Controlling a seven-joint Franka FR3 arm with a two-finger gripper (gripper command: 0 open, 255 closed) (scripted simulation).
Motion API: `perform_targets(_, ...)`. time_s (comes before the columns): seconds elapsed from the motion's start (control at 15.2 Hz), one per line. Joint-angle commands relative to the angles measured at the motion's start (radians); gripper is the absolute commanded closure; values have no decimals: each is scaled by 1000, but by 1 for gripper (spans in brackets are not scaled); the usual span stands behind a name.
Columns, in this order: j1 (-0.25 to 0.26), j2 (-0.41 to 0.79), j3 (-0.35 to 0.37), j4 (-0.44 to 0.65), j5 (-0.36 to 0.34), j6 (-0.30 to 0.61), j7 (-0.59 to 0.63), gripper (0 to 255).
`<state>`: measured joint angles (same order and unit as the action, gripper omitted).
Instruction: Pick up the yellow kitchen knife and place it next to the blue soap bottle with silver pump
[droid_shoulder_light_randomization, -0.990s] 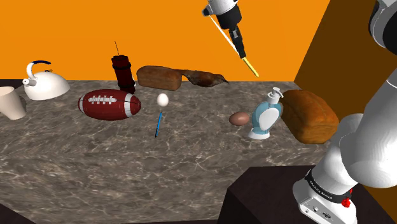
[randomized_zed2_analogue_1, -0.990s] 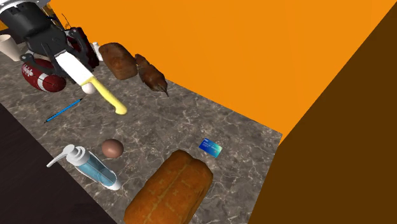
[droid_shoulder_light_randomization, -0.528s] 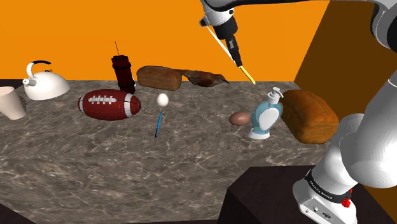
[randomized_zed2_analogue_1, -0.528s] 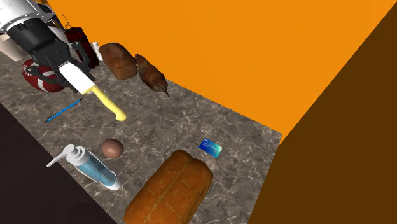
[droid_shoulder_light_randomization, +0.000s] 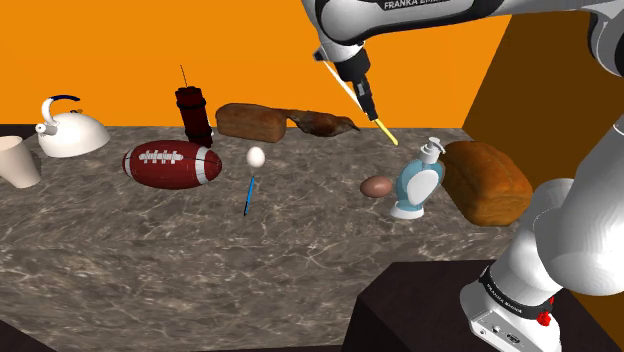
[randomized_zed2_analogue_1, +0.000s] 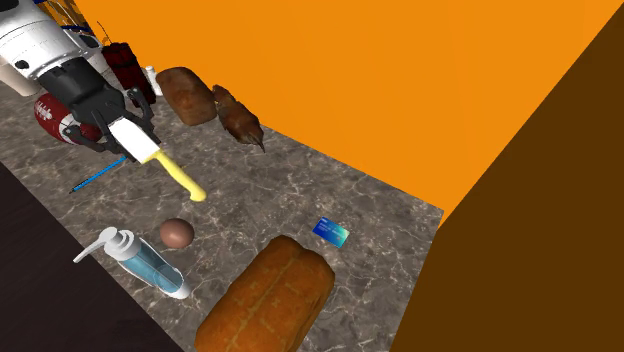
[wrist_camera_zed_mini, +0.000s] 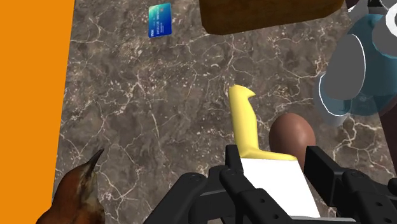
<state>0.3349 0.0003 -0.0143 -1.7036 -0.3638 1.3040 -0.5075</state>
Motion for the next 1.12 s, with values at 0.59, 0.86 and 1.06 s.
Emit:
perform_targets(0.59, -3, 0, -3, -144, 8, 137, 45, 255)
perform_targets(0.86, -5, 6, -5, -189, 8, 187, 61, 255)
perform_targets(1.06, -6, 13, -6, -221, 9, 223, 72, 255)
